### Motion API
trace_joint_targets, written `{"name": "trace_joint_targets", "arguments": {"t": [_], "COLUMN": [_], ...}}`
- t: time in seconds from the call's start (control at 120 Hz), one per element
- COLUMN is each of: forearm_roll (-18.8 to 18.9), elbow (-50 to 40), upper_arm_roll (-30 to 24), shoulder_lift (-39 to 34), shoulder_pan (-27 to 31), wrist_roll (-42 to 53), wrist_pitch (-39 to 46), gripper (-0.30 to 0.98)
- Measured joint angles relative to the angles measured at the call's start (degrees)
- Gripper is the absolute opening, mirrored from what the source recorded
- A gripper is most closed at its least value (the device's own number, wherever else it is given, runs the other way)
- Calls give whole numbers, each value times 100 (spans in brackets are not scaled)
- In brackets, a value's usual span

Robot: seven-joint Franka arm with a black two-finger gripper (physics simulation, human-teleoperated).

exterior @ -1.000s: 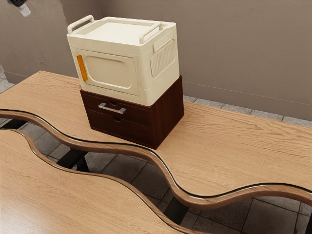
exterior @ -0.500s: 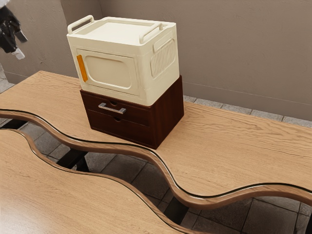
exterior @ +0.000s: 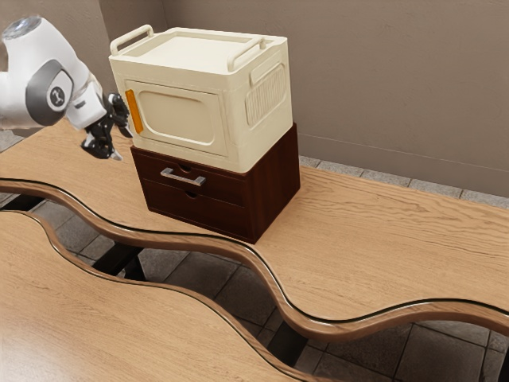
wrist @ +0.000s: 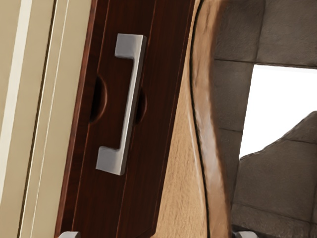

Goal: Pull the drawer handle with one arm to open the drawer

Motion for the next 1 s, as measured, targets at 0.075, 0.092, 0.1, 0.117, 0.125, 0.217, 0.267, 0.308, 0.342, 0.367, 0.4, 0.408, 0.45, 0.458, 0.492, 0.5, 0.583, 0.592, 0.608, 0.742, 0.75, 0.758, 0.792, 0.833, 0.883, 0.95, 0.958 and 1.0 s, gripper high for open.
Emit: {"name": "trace_joint_targets", "arguments": {"t": [0.075, 0.092, 0.1, 0.117, 0.125, 0.217, 0.267, 0.308, 0.342, 0.367, 0.4, 0.408, 0.45, 0.458, 0.492, 0.5, 0.583, 0.592, 0.608, 0.742, 0.75, 0.758, 0.792, 0.833, 0.883, 0.95, 0.958, 1.0], "forearm_roll": [106, 119, 125, 133, 136, 157, 137, 46, -41, -93, -154, -171, -244, -256, -297, -306, -386, -394, -408, -481, -484, -486, -495, -502, -506, -500, -500, -498], "elbow": [0, 1, 2, 2, 3, 4, 5, 5, 5, 5, 6, 7, 8, 8, 11, 11, 49, 51, 56, 115, 122, 129, 159, 180, 194, 230, 237, 265], "upper_arm_roll": [-7, -12, -14, -20, -22, -39, -39, -42, -43, -43, -49, -61, -108, -114, -133, -138, -277, -285, -298, -330, -331, -331, -332, -333, -334, -334, -334, -335], "shoulder_lift": [325, 379, 402, 445, 465, 650, 690, 741, 791, 822, 880, 899, 976, 988, 1029, 1039, 1218, 1233, 1262, 1478, 1494, 1510, 1571, 1626, 1688, 1775, 1788, 1836], "shoulder_pan": [-58, -63, -66, -70, -72, -105, -135, -158, -177, -192, -206, -200, -190, -194, -214, -220, -226, -234, -252, -268, -265, -262, -251, -242, -237, -223, -221, -215], "wrist_roll": [114, 137, 148, 171, 182, 277, 322, 357, 383, 401, 425, 431, 458, 463, 484, 488, 533, 537, 545, 602, 605, 609, 621, 635, 651, 674, 677, 691], "wrist_pitch": [391, 460, 493, 557, 587, 900, 1022, 1104, 1158, 1193, 1234, 1243, 1283, 1291, 1317, 1322, 1369, 1373, 1381, 1424, 1426, 1428, 1435, 1444, 1465, 1491, 1494, 1508], "gripper": [36, 36, 35, 35, 34, 31, 30, 28, 27, 26, 25, 25, 24, 24, 23, 23, 22, 22, 22, 21, 21, 21, 21, 20, 20, 19, 19, 18]}}
